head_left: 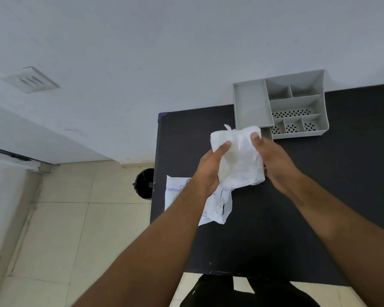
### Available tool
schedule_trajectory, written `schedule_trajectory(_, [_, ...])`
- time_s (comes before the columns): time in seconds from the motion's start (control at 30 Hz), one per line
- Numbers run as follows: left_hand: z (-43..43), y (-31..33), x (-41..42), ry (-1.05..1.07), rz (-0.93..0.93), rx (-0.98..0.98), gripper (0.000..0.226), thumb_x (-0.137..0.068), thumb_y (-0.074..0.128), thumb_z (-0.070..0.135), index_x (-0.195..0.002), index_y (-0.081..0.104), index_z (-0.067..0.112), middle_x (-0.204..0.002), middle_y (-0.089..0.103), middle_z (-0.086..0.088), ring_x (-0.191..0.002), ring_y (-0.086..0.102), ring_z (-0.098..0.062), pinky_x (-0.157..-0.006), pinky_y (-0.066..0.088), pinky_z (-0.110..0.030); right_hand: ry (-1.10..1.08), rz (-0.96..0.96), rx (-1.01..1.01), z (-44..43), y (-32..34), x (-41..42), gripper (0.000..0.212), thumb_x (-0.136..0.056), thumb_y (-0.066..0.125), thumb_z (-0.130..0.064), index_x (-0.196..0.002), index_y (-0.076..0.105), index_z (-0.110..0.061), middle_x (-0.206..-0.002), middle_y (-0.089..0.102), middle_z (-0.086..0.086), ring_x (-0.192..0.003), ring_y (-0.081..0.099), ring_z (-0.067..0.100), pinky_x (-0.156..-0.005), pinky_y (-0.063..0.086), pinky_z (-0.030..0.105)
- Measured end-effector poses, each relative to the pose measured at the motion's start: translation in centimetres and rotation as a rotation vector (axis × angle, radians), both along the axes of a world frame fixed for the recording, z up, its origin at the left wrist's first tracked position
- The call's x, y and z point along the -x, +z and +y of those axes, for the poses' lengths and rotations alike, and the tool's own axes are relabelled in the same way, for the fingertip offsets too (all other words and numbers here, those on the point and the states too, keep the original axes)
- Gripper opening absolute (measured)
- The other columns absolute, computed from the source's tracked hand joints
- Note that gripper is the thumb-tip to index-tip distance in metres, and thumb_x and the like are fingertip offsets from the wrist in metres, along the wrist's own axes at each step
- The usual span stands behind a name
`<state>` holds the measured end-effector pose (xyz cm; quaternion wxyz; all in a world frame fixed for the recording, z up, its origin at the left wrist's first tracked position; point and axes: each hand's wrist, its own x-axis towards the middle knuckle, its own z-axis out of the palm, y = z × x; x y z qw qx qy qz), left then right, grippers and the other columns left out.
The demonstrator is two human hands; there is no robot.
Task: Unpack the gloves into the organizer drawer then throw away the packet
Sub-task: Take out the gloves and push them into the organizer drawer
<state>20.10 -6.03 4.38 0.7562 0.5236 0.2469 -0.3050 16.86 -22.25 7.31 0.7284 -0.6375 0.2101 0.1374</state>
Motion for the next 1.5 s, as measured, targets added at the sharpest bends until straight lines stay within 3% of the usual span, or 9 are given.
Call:
schedule_trajectory(0.13, [-0.9, 0.8, 0.0, -0.01, -0.094, -0.141, 0.069, -0.074, 0.084, 0.042, -0.136, 0.059, 0.02, -0.128, 0.069, -0.01, -0.112, 0.069, -0.033, -0.092, 0.057, -0.058, -0.043, -0.048, 0.209, -1.0, -1.4, 0.1, 0.019, -0.094, 0.066, -0.024, -0.113, 0.069, -0.026, -0.102, 0.075, -0.005, -0.096, 0.073, 0.018, -0.079, 0.062, 0.042])
schedule_trajectory(0.27, [-2.1, 1.4, -0.5, -0.095, -0.41, -0.502, 0.083, -0.085, 0.081, 0.03, -0.151, 0.032, 0.04, -0.137, 0.052, 0.008, -0.115, 0.062, -0.016, -0.084, 0.06, -0.029, -0.014, -0.044, 0.326, -2.3, -1.8, -0.3, 0.025, -0.095, 0.065, -0.023, -0.12, 0.067, -0.023, -0.109, 0.072, -0.002, -0.097, 0.07, 0.019, -0.084, 0.06, 0.046])
schedule_trajectory(0.37, [-2.6, 0.9, -0.9, -0.256, -0.619, -0.693, 0.056, -0.092, 0.074, 0.027, -0.141, 0.051, 0.038, -0.14, 0.051, 0.008, -0.119, 0.056, -0.012, -0.1, 0.054, -0.033, 0.009, -0.052, 0.33, -2.9, -2.0, -0.6, 0.026, -0.095, 0.065, -0.023, -0.121, 0.067, -0.022, -0.11, 0.072, 0.0, -0.098, 0.07, 0.02, -0.085, 0.059, 0.046])
schedule_trajectory(0.5, [-3.3, 0.9, -1.4, -0.178, -0.588, -0.815, 0.018, -0.096, 0.069, 0.026, -0.114, 0.073, 0.026, -0.124, 0.065, 0.008, -0.107, 0.062, -0.013, -0.099, 0.056, -0.036, -0.022, -0.051, 0.322, -3.2, -1.9, -0.7, 0.025, -0.095, 0.063, -0.02, -0.121, 0.066, -0.02, -0.109, 0.071, -0.001, -0.096, 0.068, 0.017, -0.076, 0.056, 0.035])
schedule_trajectory(0.9, [-5.2, 1.3, -0.3, 0.019, -0.446, -0.653, 0.031, -0.093, 0.071, 0.034, -0.123, 0.073, 0.024, -0.131, 0.068, 0.004, -0.118, 0.065, -0.018, -0.105, 0.052, -0.037, -0.135, 0.061, 0.093, -5.3, -0.9, -0.7, 0.012, -0.096, 0.064, -0.02, -0.099, 0.066, -0.031, -0.105, 0.072, 0.0, -0.095, 0.07, 0.023, -0.076, 0.06, 0.045])
schedule_trajectory(1.1, [-5.3, 2.1, 0.2, 0.086, -0.326, -0.549, 0.03, -0.094, 0.071, 0.035, -0.121, 0.07, 0.023, -0.115, 0.071, 0.009, -0.105, 0.066, -0.011, -0.089, 0.057, -0.026, -0.114, 0.07, 0.095, -5.1, -0.6, -0.2, 0.01, -0.095, 0.064, -0.022, -0.101, 0.066, -0.03, -0.107, 0.072, 0.001, -0.097, 0.07, 0.025, -0.082, 0.06, 0.049])
schedule_trajectory(1.2, [-5.7, 2.6, 0.3, 0.04, -0.377, -0.526, 0.059, -0.085, 0.078, 0.047, -0.134, 0.049, 0.034, -0.13, 0.053, 0.011, -0.111, 0.059, -0.012, -0.08, 0.054, -0.022, -0.08, 0.032, 0.179, -4.7, -0.4, 0.1, 0.008, -0.095, 0.064, -0.024, -0.1, 0.068, -0.03, -0.103, 0.073, 0.0, -0.096, 0.07, 0.022, -0.082, 0.06, 0.045])
schedule_trajectory(1.33, [-6.0, 2.4, -0.4, -0.153, -0.426, -0.607, 0.1, -0.069, 0.089, 0.05, -0.15, 0.032, 0.037, -0.138, 0.047, 0.005, -0.12, 0.055, -0.016, -0.096, 0.054, -0.033, -0.044, -0.035, 0.212, -3.6, 0.2, 0.5, 0.008, -0.094, 0.067, -0.035, -0.098, 0.068, -0.029, -0.096, 0.074, -0.003, -0.087, 0.072, 0.015, -0.07, 0.058, 0.034])
schedule_trajectory(1.5, [-4.5, 2.0, -1.4, -0.14, -0.338, -0.492, 0.04, -0.081, 0.086, 0.025, -0.116, 0.066, 0.023, -0.107, 0.069, 0.003, -0.095, 0.069, -0.018, -0.074, 0.061, -0.028, -0.123, 0.001, 0.192, -2.7, 0.7, 0.7, 0.014, -0.096, 0.064, -0.02, -0.107, 0.067, -0.028, -0.098, 0.072, -0.006, -0.088, 0.071, 0.014, -0.065, 0.056, 0.031])
